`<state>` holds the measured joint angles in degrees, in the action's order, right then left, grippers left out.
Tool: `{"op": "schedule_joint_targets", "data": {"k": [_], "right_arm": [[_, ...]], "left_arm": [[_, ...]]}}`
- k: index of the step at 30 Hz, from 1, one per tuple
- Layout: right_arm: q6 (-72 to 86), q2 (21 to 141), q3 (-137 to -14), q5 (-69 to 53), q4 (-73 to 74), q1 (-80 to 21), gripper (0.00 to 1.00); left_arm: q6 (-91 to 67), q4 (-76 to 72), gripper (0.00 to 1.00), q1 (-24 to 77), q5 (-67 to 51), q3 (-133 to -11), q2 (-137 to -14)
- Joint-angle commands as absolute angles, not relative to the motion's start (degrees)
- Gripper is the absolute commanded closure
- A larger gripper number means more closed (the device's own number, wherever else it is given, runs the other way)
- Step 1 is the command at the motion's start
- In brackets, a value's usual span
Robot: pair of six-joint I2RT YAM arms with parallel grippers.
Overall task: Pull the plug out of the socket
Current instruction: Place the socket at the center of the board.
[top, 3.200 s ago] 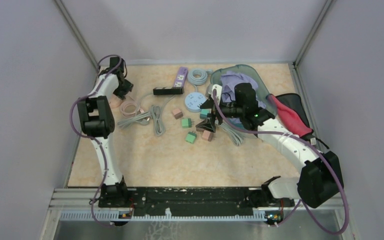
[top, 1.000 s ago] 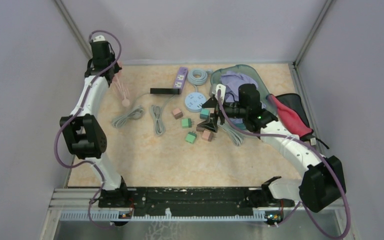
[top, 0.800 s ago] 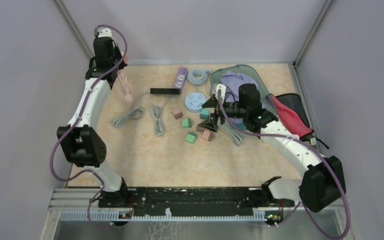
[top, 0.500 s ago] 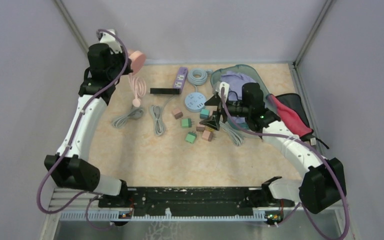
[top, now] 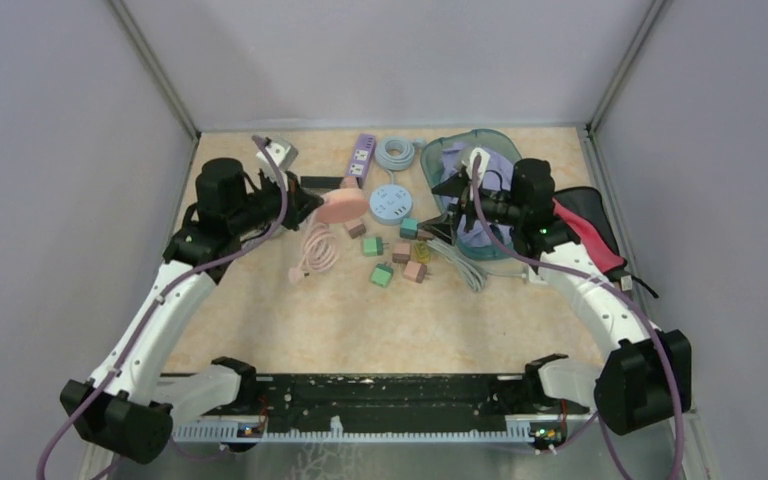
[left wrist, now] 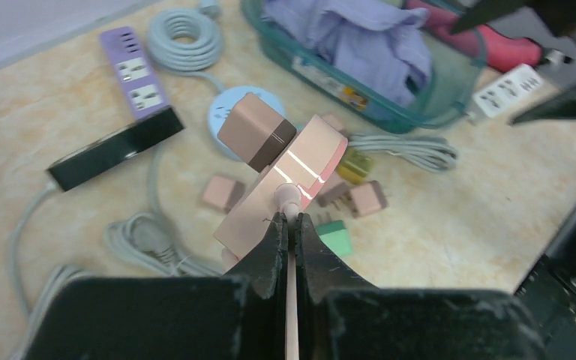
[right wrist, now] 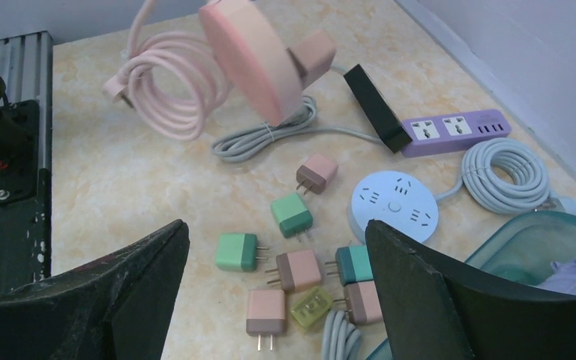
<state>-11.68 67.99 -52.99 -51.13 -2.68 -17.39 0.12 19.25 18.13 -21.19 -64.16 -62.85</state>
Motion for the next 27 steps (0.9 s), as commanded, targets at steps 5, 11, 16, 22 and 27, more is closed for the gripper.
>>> {"op": "schedule_joint_targets", "data": {"k": [5, 11, 16, 22, 27], "right_arm": [[-8.41, 67.23, -52.26, -53.71, -7.78, -14.83, 0.13], [-7.15, 67.79, -51.85, -54.13, -8.82, -13.60, 0.13], [-6.60, 68.01, -51.59, -54.44, -9.49, -13.05, 0.13], [-6.24, 68.12, -51.42, -54.66, -9.82, -12.40, 0.13], [-6.16, 68.40, -51.37, -55.18, -9.93, -11.90, 0.13]], "left_arm": [[1.46, 10.75, 1.00, 27.87, -32.42, -56.78, -57.79], [3.01, 8.54, 1.00, 37.25, -31.92, -54.51, -60.76], [6.68, 7.62, 1.00, 45.18, -27.77, -55.97, -66.22], [13.78, 8.34, 1.00, 54.19, -20.29, -58.12, -73.48], [16.10, 9.71, 1.00, 58.80, -16.38, -55.93, -76.60]]}}
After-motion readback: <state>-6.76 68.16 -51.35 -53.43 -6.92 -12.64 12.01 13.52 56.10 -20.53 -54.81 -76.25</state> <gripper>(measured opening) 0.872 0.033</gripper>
